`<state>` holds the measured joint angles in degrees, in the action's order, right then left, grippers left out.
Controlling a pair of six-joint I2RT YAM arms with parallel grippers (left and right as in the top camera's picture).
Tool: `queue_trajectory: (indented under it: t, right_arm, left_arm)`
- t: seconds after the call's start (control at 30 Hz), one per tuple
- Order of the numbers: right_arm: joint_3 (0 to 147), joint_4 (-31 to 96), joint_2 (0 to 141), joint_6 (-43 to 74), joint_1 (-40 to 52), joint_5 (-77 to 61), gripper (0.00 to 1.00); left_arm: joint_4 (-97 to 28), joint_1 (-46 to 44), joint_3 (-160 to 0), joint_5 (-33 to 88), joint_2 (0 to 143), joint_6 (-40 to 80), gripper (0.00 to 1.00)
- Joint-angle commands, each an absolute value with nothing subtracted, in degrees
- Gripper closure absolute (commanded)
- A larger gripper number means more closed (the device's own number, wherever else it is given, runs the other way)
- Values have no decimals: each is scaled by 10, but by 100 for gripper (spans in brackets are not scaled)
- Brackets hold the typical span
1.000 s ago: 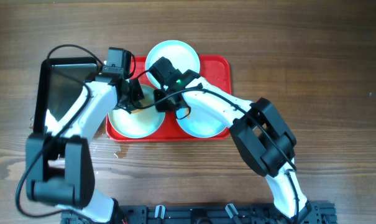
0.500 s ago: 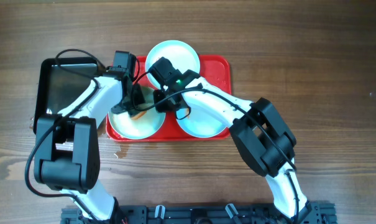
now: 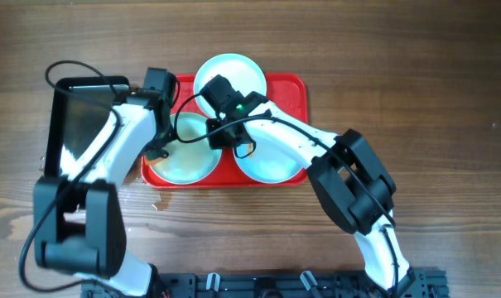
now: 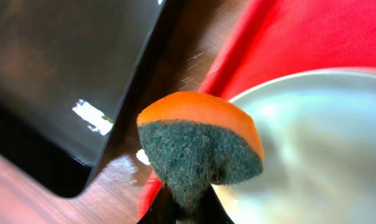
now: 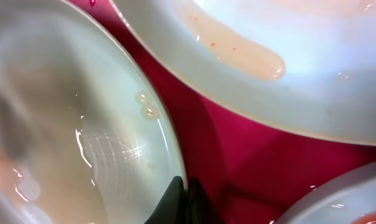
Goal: Clean dirty plates on tray and stack at the side
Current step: 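Hold the plate rim with the right gripper and scrub with the left sponge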
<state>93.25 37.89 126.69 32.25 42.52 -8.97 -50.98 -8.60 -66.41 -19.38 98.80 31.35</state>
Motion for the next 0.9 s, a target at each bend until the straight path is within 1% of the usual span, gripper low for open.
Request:
queue_trajectory:
  t: [0.0,0.03,0.13,0.3,0.37,0.47,0.6,0.63,0.77,0.8,0.87]
  right_arm:
    - [926,383,1280,317,421,-78,96]
    - [926,383,1280,319,421,-78,96]
    - [926,382,1280,322,421,-80,96]
    - [926,382,1280,322,421,-87,96]
    - [926,382,1280,322,421,-87,96]
    - [926,383,1280,321,420,-87,96]
    - [926,384,1280,321,419,-87,96]
    - [926,384,1280,321,419,-87,96]
    - [926,384,1280,321,419,-87,96]
    - [926,385,1280,321,419,-87,96]
    - [926,384,1280,321,419,-87,96]
  left_arm:
    - [-474,-87,-674,-71,979,298,96]
    - [-456,-88,-666,-21,985,298,96]
    - [-415,-89,-645,51,1003,299,96]
    - [-362,-89,-612,112,1039,303,96]
    - [-352,-89,-603,115,1051,304,96]
    - [-369,-88,-599,90,1058,303,96]
    - [-420,-88,-599,15,1058,302,96]
    - [-446,-88,-599,-36,1058,302,96]
    - [-482,-88,-599,-149,1058,305,96]
    - [-490,-88,-601,-225,1058,308,96]
    - [-500,-88,-606,-265,1058,324,96]
